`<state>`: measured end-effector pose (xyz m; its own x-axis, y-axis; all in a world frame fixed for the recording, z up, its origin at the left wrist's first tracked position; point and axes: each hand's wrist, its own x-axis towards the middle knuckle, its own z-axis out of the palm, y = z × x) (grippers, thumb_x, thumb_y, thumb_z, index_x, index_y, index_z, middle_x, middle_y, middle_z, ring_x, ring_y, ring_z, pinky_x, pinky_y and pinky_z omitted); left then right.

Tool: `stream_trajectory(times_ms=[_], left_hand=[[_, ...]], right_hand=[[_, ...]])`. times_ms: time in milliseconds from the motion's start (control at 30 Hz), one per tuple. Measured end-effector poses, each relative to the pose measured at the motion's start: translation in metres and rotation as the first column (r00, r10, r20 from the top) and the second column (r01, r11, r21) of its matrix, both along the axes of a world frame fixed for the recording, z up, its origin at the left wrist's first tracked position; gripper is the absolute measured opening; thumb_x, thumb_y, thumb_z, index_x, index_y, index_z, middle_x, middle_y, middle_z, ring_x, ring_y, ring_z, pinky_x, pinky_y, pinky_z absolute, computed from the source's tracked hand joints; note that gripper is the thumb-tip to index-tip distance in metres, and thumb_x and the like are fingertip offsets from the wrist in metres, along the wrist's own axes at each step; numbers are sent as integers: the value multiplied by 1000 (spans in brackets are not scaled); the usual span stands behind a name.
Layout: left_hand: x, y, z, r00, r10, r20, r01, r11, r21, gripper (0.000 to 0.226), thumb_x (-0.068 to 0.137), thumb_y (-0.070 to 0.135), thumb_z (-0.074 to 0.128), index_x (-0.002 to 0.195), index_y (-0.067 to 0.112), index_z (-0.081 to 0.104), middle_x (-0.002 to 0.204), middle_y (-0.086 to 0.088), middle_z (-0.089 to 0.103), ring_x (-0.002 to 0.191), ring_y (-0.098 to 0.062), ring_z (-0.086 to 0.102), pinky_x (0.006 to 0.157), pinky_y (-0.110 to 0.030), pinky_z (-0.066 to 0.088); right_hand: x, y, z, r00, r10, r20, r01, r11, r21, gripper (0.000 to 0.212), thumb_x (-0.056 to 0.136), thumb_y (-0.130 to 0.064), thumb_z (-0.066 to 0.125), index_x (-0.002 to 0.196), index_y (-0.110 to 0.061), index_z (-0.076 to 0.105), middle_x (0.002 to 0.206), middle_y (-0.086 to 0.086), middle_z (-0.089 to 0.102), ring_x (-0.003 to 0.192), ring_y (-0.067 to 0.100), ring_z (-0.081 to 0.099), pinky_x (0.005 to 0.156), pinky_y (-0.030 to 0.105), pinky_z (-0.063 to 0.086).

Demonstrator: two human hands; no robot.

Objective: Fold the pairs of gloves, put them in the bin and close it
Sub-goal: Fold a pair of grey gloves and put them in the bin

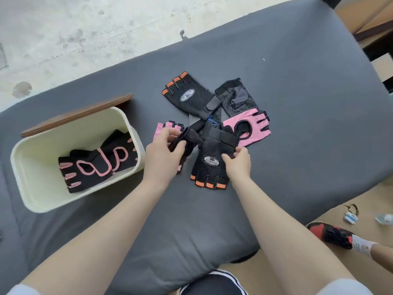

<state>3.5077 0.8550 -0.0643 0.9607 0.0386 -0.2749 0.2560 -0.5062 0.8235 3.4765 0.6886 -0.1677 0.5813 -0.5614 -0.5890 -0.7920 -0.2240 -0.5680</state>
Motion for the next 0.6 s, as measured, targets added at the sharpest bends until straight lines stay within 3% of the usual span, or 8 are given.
stream_trajectory(times_ms=[100,167,233,333,367,433,533,600], left_hand=[[5,-3,4,999,32,1,-32,998,-45,14,85,9,59,87,23,56,82,10,60,65,8,56,56,-6,43],[9,-1,8,998,53,37,-51,997,-52,22,84,12,60,83,33,54,84,14,62,71,5,56,68,-11,44],[14,0,12,997,61,56,-56,996,-76,24,84,13,61,81,36,53,82,18,62,77,-4,57,75,-17,46],[23,-1,11,993,116,9,-112,979,-170,24,84,12,61,78,34,56,78,15,62,70,0,56,74,-19,47],[25,-2,9,990,138,-20,-139,972,-192,24,85,11,61,78,33,57,79,13,62,72,-2,57,76,-22,48],[30,-4,1,978,189,-84,-203,953,-227,23,86,10,59,80,31,59,84,8,64,81,-8,60,81,-26,49],[38,-8,-9,936,272,-221,-332,891,-310,20,90,7,53,85,25,60,87,4,65,82,-9,61,79,-22,50],[47,-13,-13,894,300,-334,-412,842,-348,19,92,7,50,88,22,61,89,0,65,84,-15,61,83,-31,50]], right_hand=[[-6,15,1,999,-9,38,7,998,62,27,83,-10,62,108,-2,54,84,4,56,84,23,55,70,23,37],[-9,23,3,980,151,132,-162,984,75,8,84,-10,60,86,-3,57,75,4,56,70,18,48,60,22,34],[-6,24,8,926,323,197,-362,909,209,11,83,-12,60,81,-2,57,71,4,54,64,14,42,61,27,36],[14,10,18,789,596,150,-610,733,300,13,87,-11,56,92,-3,64,74,4,55,58,12,43,60,25,40],[21,2,19,750,649,126,-659,715,234,17,88,-10,54,99,-4,65,79,6,59,64,14,50,68,27,45],[38,-17,20,790,607,88,-609,793,5,25,90,-10,51,110,-6,64,100,9,66,91,20,59,88,30,44],[67,-49,22,883,444,152,-413,889,-199,29,92,-7,42,112,-7,63,119,11,62,114,25,53,94,29,38],[89,-66,15,897,416,146,-375,894,-243,32,94,-8,40,119,-9,59,135,13,50,126,28,44,103,33,33]])
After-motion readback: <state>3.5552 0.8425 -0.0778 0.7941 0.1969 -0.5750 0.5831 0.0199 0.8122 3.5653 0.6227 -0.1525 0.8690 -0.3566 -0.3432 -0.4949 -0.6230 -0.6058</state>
